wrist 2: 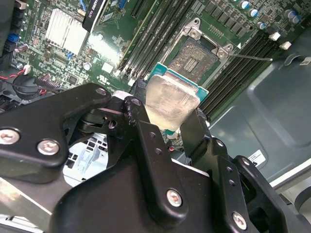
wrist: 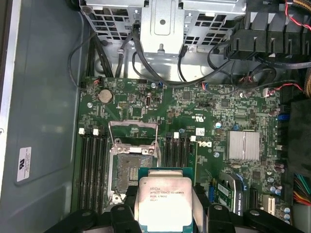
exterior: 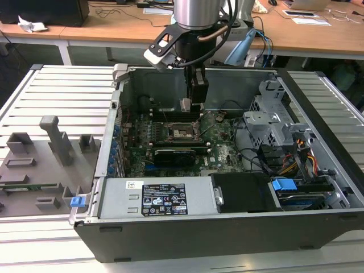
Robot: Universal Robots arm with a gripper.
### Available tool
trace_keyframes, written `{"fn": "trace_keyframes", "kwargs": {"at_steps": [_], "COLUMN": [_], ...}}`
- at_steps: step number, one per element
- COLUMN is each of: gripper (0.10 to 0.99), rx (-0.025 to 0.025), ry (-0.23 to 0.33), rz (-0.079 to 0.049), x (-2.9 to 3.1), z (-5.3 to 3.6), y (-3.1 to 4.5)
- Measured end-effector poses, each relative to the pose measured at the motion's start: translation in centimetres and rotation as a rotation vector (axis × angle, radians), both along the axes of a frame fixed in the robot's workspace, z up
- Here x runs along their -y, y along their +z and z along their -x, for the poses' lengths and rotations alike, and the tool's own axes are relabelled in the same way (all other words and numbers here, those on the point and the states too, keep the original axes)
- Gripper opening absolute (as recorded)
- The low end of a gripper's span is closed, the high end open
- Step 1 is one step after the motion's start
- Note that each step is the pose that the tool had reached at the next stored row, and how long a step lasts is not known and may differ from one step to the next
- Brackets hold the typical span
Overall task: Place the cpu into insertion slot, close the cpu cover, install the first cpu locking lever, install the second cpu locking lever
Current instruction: 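Place the cpu into insertion slot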
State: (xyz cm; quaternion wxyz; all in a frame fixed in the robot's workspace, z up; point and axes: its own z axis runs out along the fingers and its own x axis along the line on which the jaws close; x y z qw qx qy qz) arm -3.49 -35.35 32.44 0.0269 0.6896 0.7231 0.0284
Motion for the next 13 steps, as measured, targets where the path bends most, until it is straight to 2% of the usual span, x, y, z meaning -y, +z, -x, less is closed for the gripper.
{"fn": "trace_keyframes", "kwargs": {"at_steps": [13], "gripper": [0.525], "rx": [0.0000], "ry": [0.000], "rz": [0.000], "x": [0.00], "z": [0.00], "y": [-0.59]}}
